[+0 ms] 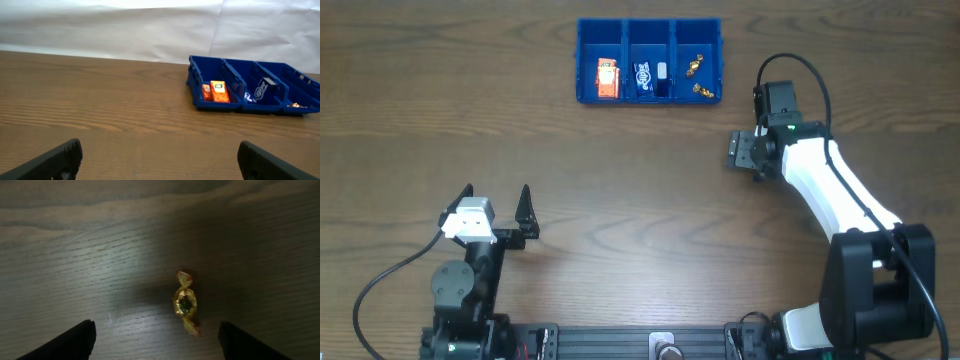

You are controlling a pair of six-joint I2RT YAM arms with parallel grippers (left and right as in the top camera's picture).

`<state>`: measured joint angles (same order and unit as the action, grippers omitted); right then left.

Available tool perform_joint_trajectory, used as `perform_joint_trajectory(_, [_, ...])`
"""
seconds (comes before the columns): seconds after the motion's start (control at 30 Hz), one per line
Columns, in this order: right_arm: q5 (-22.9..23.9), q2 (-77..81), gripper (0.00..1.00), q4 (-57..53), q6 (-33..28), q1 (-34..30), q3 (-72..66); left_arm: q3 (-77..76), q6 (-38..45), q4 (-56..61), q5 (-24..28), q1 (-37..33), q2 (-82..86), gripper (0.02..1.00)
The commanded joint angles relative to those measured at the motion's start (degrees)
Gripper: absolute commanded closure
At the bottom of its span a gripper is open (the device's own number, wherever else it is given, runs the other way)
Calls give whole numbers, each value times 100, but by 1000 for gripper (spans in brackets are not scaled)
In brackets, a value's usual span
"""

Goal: Sort Candies Into Trays

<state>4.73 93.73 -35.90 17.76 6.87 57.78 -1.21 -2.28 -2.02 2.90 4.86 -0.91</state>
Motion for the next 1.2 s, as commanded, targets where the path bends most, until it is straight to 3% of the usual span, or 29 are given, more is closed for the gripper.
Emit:
perform_joint_trajectory(0.03, [-35, 455, 200, 70, 52, -157, -9, 94, 42, -238, -35, -35, 26, 20])
perform_joint_trajectory(0.5, [31, 938, 222, 321, 166, -428, -9, 94, 42, -238, -35, -35, 26, 23])
perform_joint_trajectory(1.2, [31, 951, 733, 352, 170, -428, -52, 94, 42, -238, -35, -35, 26, 20])
